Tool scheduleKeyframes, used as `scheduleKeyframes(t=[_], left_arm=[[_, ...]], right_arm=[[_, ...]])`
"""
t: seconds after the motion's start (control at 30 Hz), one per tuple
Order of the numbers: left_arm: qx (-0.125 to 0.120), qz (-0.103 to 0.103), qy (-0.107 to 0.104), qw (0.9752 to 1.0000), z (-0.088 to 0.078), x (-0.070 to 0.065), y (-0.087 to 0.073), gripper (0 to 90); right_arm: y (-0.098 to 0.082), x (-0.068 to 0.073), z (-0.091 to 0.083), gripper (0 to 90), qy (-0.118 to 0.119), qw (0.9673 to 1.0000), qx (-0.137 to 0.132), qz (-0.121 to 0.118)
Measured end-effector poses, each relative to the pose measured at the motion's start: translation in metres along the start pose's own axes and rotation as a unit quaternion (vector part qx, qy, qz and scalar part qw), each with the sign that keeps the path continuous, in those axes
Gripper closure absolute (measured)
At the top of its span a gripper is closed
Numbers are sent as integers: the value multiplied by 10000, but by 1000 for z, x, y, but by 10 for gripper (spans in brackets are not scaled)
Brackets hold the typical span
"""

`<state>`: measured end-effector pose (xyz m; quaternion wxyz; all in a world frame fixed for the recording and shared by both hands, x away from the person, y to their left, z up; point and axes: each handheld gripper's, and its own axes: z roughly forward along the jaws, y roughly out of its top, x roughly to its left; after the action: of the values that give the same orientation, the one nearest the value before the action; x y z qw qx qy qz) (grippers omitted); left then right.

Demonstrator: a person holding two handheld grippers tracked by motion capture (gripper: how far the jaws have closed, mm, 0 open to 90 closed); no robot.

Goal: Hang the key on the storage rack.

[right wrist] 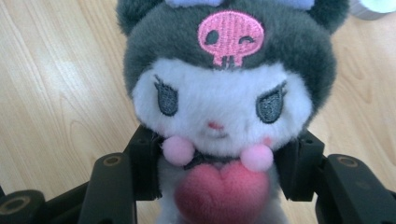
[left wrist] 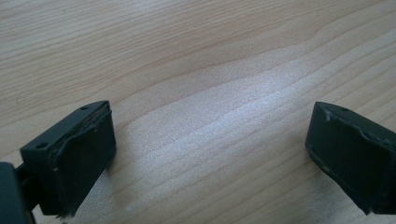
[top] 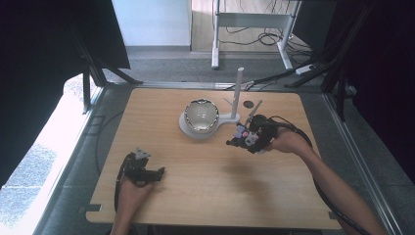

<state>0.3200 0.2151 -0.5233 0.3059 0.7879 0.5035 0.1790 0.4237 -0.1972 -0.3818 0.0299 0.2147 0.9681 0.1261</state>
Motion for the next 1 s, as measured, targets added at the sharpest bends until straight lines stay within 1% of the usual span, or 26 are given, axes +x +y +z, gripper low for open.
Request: scheduleKeyframes(t=[0.13, 0.17, 0.5, 0.53, 0.57, 0.73, 0.77, 0.8, 0.83, 0.87, 1.0], left_arm=[[-2, -1, 1, 10000, 0, 0, 0, 13], [-6, -1, 3, 10000, 0, 0, 0, 13], [-7, -3, 1, 10000, 0, 0, 0, 13], [-7, -3, 1, 10000, 0, 0, 0, 13], [-3, -3, -1, 10000, 0, 0, 0, 13], [0, -5, -5, 10000, 0, 0, 0, 13], [0, -6, -5, 10000, 0, 0, 0, 13], [-1, -6, -5, 10000, 0, 0, 0, 13], [-1, -6, -5, 10000, 0, 0, 0, 13], [-1, -7, -4, 10000, 0, 0, 0, 13], [-1, -6, -5, 10000, 0, 0, 0, 13]], right_arm=[[1, -5, -6, 434, -48, 10000, 0, 37], [1, -9, -11, 434, -76, 10000, -13, 52], [4, -28, -32, 434, -223, 9994, -125, 243], [4, -28, -32, 434, -223, 9994, -125, 243], [4, -33, -36, 434, -251, 9991, -160, 294], [4, -44, -48, 434, -337, 9983, -228, 409], [4, -44, -48, 434, -337, 9983, -228, 409], [4, -49, -51, 434, -377, 9979, -251, 453], [4, -49, -51, 434, -377, 9979, -251, 453], [5, -53, -54, 435, -431, 9975, -281, 487], [6, -60, -59, 434, -506, 9967, -302, 554]])
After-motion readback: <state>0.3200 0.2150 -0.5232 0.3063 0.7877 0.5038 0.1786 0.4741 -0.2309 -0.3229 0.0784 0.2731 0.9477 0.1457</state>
